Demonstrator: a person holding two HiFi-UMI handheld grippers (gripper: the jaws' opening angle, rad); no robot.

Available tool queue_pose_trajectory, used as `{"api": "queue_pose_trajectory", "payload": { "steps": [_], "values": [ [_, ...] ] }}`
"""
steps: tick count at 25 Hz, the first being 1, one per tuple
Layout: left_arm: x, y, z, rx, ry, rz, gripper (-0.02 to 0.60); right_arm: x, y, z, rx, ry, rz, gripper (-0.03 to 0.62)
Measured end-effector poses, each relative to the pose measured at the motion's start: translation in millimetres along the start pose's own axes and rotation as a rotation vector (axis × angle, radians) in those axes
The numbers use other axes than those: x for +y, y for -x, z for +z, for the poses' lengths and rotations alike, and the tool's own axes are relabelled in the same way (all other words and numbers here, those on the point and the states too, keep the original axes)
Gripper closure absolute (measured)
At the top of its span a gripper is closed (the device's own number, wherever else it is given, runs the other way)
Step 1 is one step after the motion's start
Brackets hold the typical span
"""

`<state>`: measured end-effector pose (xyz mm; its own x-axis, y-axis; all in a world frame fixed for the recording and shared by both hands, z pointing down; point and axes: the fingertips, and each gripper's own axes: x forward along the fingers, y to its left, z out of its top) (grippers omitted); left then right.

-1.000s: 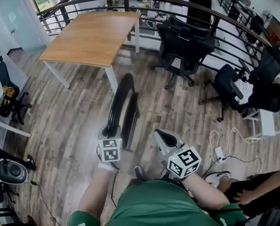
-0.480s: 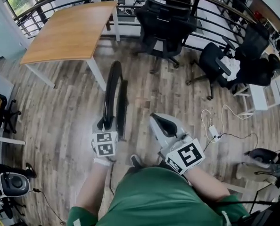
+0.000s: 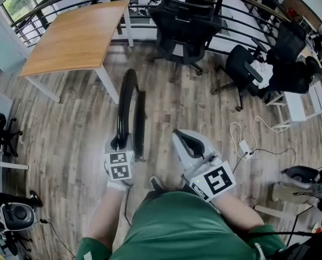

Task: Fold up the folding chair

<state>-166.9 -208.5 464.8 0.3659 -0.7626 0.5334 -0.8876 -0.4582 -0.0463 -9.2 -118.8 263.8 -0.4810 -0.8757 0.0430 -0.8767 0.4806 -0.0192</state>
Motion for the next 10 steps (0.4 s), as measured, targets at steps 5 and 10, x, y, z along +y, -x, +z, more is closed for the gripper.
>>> {"api": "queue_pose_trajectory", "payload": {
  "steps": [5, 10],
  "values": [
    [0.9, 0.1, 1.9, -0.001, 0.006, 0.003, 0.439, 1.0, -1.8, 2.4, 0.0, 0.011, 0.007, 0.589],
    [-0.8, 1.1, 0.7, -0.004, 0.005, 0.003, 0.439, -0.3, -1.8, 2.4, -0.003, 0.01, 0.004, 0.589]
  ]
}}
